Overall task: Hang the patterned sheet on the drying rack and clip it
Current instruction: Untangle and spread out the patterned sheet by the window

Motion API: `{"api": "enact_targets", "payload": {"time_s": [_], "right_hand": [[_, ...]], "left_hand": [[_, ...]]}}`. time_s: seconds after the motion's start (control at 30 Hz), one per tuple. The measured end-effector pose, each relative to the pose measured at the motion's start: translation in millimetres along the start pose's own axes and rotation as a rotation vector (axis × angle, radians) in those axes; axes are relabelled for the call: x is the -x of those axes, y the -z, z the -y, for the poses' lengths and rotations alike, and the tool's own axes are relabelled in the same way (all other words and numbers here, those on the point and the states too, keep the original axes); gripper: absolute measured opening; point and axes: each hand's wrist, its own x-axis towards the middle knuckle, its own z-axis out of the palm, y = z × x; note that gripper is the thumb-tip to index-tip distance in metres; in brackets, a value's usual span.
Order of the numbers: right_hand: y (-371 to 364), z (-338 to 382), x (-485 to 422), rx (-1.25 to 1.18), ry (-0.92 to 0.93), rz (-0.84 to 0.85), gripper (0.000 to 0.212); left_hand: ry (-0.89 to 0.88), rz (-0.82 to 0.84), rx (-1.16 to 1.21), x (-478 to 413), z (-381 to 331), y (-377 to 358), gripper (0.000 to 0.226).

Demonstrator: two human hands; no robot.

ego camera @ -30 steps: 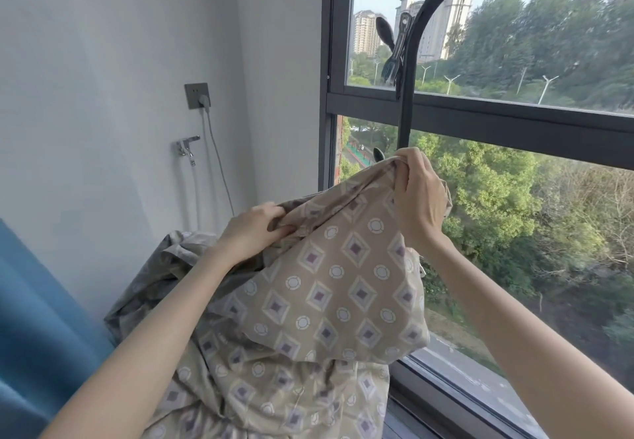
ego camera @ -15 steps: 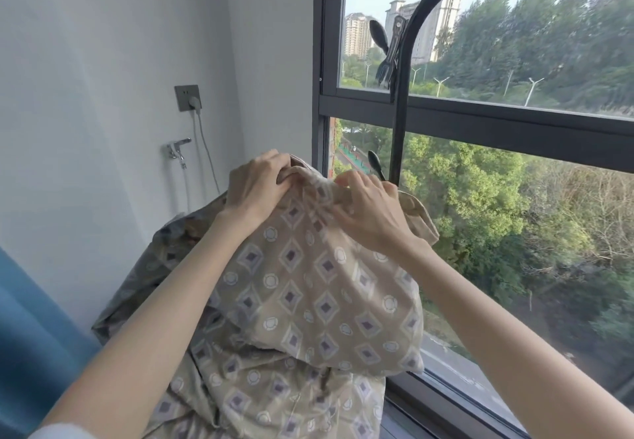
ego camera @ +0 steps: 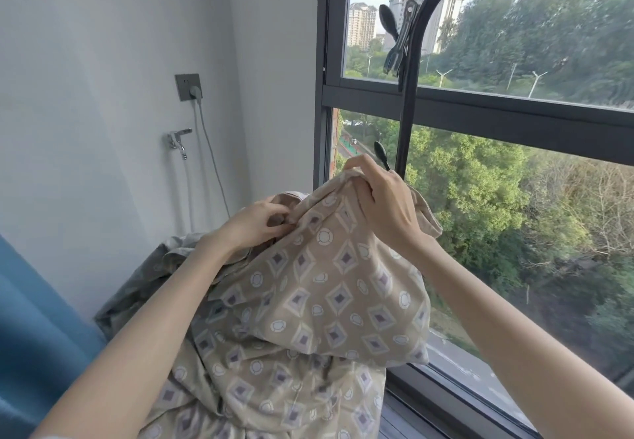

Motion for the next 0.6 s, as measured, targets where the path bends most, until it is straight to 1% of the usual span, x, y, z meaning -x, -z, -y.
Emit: {"api": "enact_targets", "payload": {"time_s": [0.03,0.07,0.1,0.13,0.2,0.27,0.33,0.37,0.4,0.43,0.5,0.53,0.6], "right_hand": [[1.2,-2.1,1.1,0.007,0.000,-0.008,0.018],[2.3,-4.6,2.5,0.021,-0.002,-0.006,0.018],[3.0,-7.6,4.8,0.040,-0.007,0.003,0.018],[3.4,-10.6,7.3,0.061,-0.009,0.013,0.018],[4.7,-14.2,10.1,0.094,-0.019,0.029,0.018],[8.5,-17.2,4.4,0.098,-0.042,0.015,0.016],[13.0,-21.2,-6.8,0.103,-0.065,-0.035,0.014],[15.2,-24.3,-10.7,0.105,-0.095,-0.054,0.013],[16.6,-28.4,-12.1,0.111,-0.133,-0.061,0.012],[17.2,-32.3,-11.3,0.136,-0.175,-0.056,0.011],[16.3,-38.7,-4.4,0.250,-0.227,0.023,0.008],[14.6,-38.4,0.5,0.326,-0.226,0.110,0.009],[7.0,-29.8,7.8,0.419,-0.183,0.338,0.028]], "left_hand": [[0.025,-0.017,0.015,0.7,1.8,-2.4,0.005],[0.054,-0.074,0.029,0.3,1.7,-2.1,0.012],[0.079,-0.174,0.011,-1.5,0.3,1.4,0.018],[0.101,-0.303,-0.057,-4.1,-1.7,8.3,0.019],[0.114,-0.537,-0.263,-11.1,-12.7,31.1,0.019],[0.074,-0.699,-0.400,-21.5,-32.9,55.8,0.020],[0.017,-0.830,-0.427,-30.9,-56.1,73.2,0.017],[-0.012,-0.868,-0.415,-35.1,-65.0,77.5,0.015],[-0.042,-0.868,-0.399,-38.5,-70.7,79.7,0.015],[-0.067,-0.826,-0.388,-40.6,-73.0,78.9,0.017],[-0.069,-0.673,-0.385,-41.7,-67.7,67.1,0.022],[-0.052,-0.595,-0.381,-39.9,-62.9,56.7,0.022],[-0.022,-0.476,-0.361,-34.0,-53.1,31.4,0.020]]}}
